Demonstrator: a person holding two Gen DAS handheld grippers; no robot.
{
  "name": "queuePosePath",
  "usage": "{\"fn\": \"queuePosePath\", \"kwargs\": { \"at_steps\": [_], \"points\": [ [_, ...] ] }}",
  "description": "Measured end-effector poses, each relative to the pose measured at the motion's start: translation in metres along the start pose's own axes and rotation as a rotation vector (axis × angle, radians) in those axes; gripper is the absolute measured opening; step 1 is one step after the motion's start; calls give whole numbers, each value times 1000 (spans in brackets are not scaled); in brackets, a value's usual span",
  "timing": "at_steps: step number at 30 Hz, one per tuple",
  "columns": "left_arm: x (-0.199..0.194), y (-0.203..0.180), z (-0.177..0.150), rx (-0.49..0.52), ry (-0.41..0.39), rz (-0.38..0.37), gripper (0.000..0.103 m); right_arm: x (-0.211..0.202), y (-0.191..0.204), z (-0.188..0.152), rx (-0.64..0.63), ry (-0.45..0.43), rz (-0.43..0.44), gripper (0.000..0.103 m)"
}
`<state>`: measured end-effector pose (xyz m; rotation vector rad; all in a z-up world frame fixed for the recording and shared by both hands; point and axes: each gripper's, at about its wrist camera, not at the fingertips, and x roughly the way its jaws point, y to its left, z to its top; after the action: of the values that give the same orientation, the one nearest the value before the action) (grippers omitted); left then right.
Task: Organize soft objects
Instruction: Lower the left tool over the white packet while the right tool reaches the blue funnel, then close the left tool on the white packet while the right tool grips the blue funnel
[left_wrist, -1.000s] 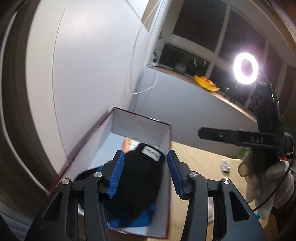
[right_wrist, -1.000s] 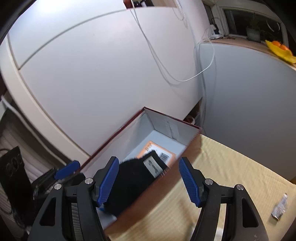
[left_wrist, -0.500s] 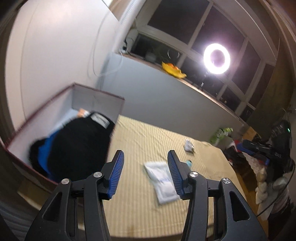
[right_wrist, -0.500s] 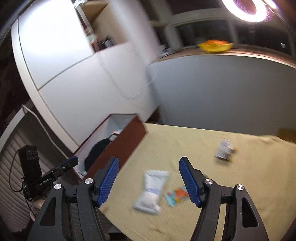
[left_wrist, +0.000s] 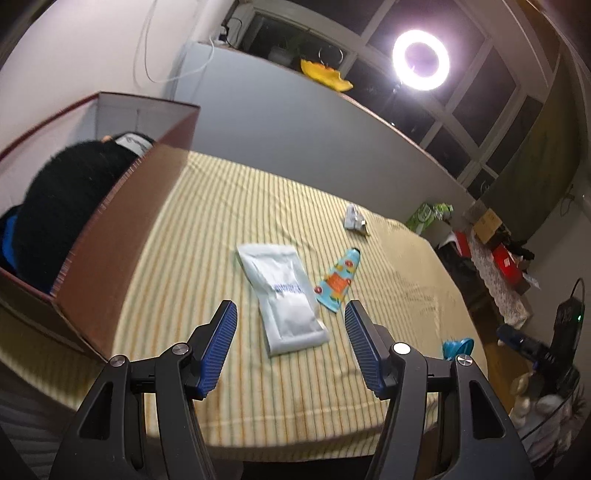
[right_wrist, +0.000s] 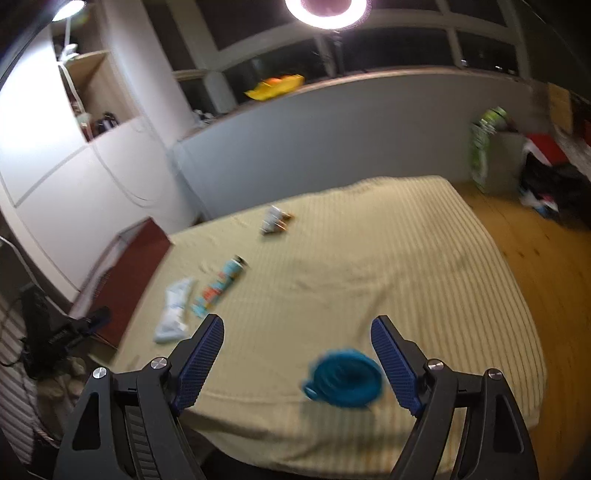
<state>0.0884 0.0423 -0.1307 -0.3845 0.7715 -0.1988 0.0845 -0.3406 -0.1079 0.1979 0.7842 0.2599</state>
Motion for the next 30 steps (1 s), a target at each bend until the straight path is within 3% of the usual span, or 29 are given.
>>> {"fn": "queuePosePath", "kwargs": {
  "at_steps": [7,9,20,30],
  "points": [
    [23,-11,-7,40,59,37,60,14,-31,-30,75,50,-12,79],
    [32,-15,-6,47,70,55,64,19,-31,-33,75,48,-23,79],
    [89,-37,-4,143,130,240,65,39,-21,-41,1,21,-105,87],
    [109,-39,-8,184,137,325,70,54,-6,-40,-79,19,-141,91]
  ]
}}
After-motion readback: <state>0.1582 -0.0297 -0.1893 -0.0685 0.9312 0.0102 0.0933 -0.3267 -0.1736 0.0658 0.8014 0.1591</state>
